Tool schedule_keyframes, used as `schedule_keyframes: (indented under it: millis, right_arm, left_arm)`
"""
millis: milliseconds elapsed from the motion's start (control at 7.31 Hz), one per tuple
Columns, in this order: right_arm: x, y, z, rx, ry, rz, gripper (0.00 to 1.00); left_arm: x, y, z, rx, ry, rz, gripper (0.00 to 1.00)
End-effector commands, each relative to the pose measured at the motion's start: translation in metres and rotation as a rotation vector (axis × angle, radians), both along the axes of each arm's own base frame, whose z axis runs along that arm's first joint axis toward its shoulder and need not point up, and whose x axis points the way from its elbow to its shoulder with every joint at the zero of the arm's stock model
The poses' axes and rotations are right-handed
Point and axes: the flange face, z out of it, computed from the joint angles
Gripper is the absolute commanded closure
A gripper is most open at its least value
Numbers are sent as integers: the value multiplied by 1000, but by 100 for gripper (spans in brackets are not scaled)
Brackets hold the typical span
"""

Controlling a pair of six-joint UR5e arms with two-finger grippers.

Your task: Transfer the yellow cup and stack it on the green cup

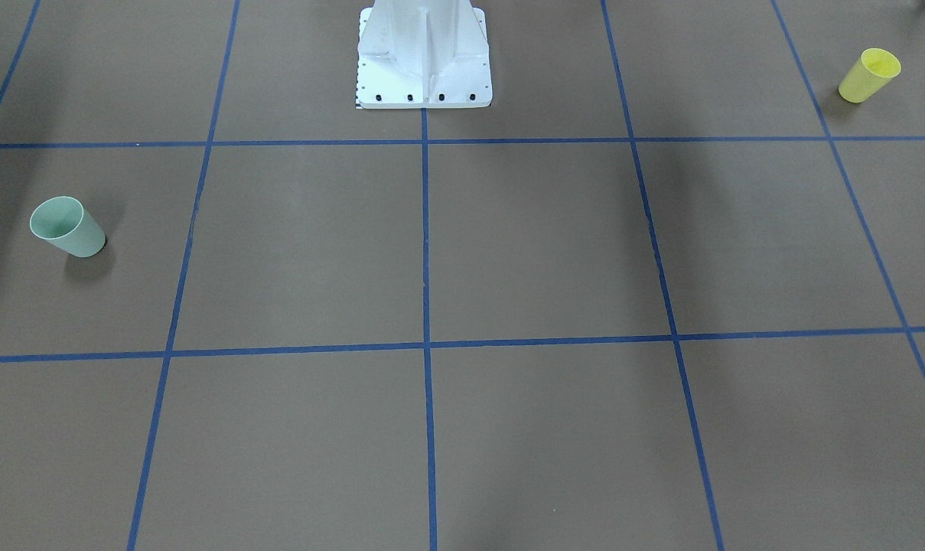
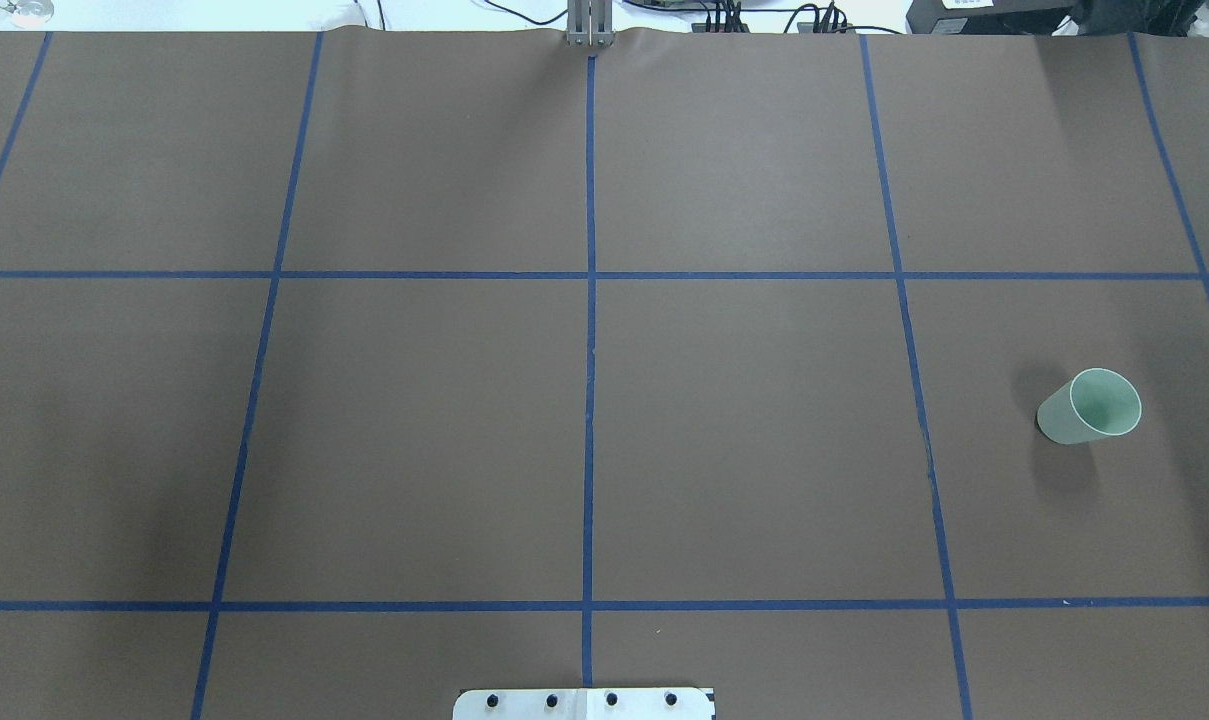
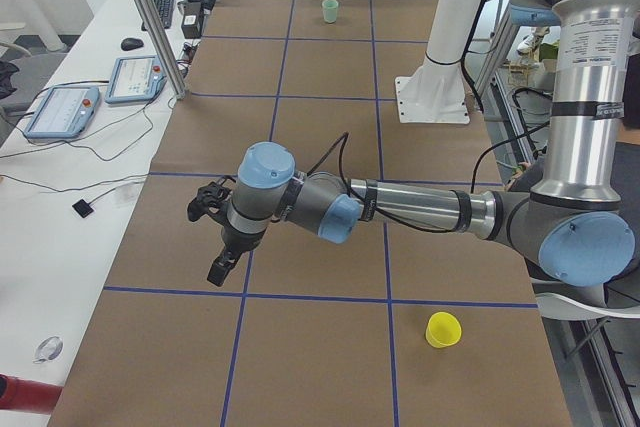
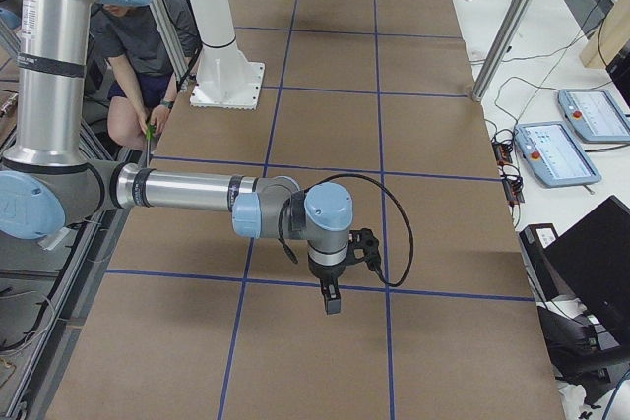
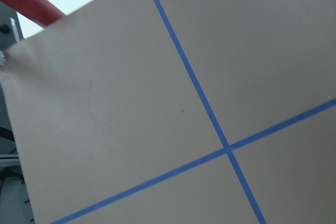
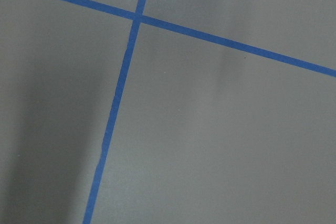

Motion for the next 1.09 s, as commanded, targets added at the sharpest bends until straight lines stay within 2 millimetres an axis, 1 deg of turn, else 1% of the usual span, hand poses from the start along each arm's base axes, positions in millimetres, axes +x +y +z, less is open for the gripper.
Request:
schedule_keyframes:
  millis: [0,137,273,410,547,684,820,957]
  right_arm:
    - [0,1,-1,2,1,0,0]
    - [0,0,1,-1,2,0,0]
    - [0,4,9,-19,0,0,0]
    - [0,10,6,-14,0,-1,0]
    - [0,10,6,-7,7,0,0]
    - [1,15,11,23,6,3,0]
    - [0,26,15,29,6,5,0]
    - [0,29,18,26,4,3,0]
  left_arm:
    - [-1,3,-31,69,27,-66,0]
    - [0,14,-26,56,73,-141,0]
    - [-2,13,-27,98,45,-167,0]
    - [-6,19,-27,96,27,-211,0]
    - [-13,20,-27,88,6,-326,0]
    - [-19,28,-18,66,0,-430,0]
    - [-25,32,-15,52,-18,-521,0]
    - [-32,44,-3,33,-76,-596,0]
